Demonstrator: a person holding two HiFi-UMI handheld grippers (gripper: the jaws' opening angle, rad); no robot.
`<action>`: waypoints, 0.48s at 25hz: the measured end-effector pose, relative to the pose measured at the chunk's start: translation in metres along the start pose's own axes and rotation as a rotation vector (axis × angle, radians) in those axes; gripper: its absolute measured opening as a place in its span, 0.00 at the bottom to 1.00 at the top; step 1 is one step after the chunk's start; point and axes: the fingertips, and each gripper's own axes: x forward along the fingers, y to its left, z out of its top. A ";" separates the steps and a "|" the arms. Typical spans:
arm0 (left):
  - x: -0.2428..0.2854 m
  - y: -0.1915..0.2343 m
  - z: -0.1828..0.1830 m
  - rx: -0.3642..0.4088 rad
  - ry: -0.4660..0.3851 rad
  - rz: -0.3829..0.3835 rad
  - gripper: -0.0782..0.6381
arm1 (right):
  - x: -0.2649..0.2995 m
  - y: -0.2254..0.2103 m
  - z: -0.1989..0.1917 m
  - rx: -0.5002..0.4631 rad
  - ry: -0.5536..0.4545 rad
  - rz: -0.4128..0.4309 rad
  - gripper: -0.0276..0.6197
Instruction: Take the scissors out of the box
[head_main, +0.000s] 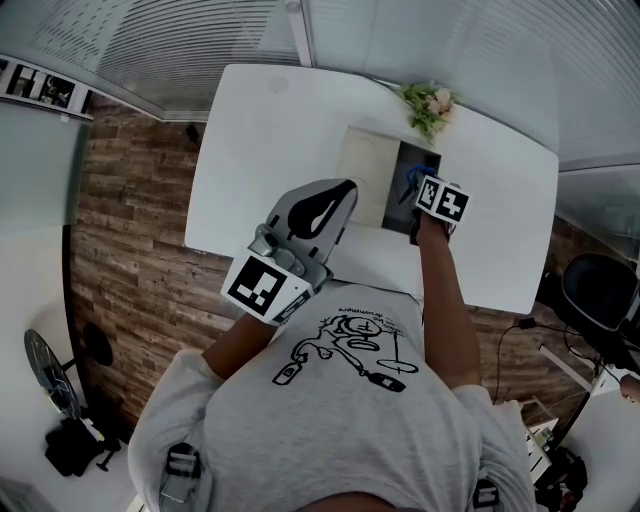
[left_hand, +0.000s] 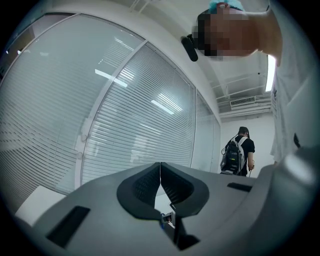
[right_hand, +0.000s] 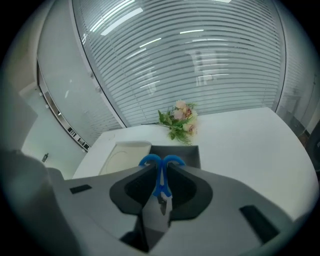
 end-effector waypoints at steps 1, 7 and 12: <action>0.000 -0.002 0.000 0.002 0.000 0.000 0.14 | -0.003 0.000 0.002 -0.004 -0.020 0.009 0.17; 0.002 -0.016 -0.001 0.014 0.003 -0.003 0.14 | -0.026 0.006 0.010 -0.053 -0.129 0.057 0.17; 0.002 -0.027 0.004 0.025 -0.002 -0.005 0.14 | -0.049 0.014 0.016 -0.101 -0.205 0.089 0.17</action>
